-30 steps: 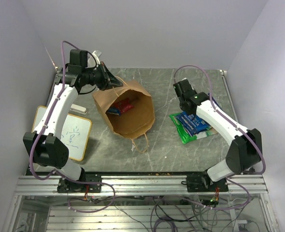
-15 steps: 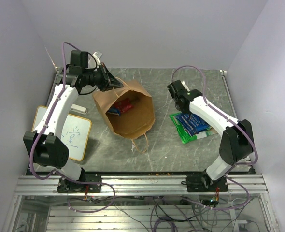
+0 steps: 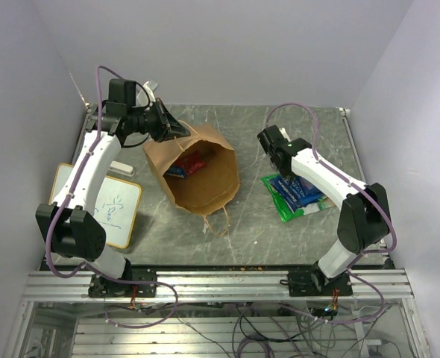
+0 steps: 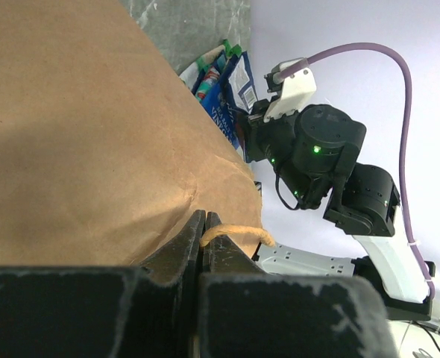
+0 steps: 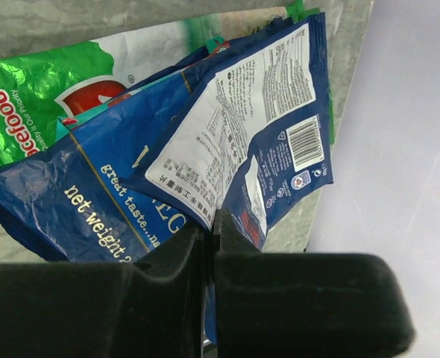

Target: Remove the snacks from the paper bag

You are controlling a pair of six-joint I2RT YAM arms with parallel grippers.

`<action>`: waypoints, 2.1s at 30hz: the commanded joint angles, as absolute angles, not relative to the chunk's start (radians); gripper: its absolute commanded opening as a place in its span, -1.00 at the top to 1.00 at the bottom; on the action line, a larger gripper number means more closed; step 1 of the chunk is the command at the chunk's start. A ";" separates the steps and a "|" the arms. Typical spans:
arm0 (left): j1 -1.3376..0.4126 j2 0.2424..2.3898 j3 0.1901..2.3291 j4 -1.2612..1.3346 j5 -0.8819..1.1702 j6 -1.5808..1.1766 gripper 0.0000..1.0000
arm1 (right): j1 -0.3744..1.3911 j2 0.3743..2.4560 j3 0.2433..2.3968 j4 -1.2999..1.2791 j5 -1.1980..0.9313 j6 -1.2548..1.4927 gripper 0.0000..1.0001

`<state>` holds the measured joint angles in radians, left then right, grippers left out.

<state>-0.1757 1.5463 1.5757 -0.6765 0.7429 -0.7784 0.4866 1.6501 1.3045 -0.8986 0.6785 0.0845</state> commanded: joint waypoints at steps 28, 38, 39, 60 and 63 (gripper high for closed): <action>-0.185 1.477 1.552 -0.672 0.757 -0.753 0.86 | 0.489 1.411 1.277 -0.724 0.407 0.170 -0.33; -0.189 1.466 1.527 -0.669 0.763 -0.763 0.86 | 0.564 1.082 1.039 -0.178 -0.332 -0.307 -0.30; -0.189 1.465 1.523 -0.666 0.764 -0.766 0.86 | 0.582 1.069 1.025 -0.155 -0.437 -0.389 -0.29; -0.190 1.459 1.544 -0.732 0.740 -0.760 0.86 | 0.932 1.598 0.831 0.730 -0.245 -0.573 -0.08; -0.189 1.466 1.563 -0.742 0.730 -0.745 0.86 | 0.931 1.666 0.841 0.801 -0.237 -0.576 -0.10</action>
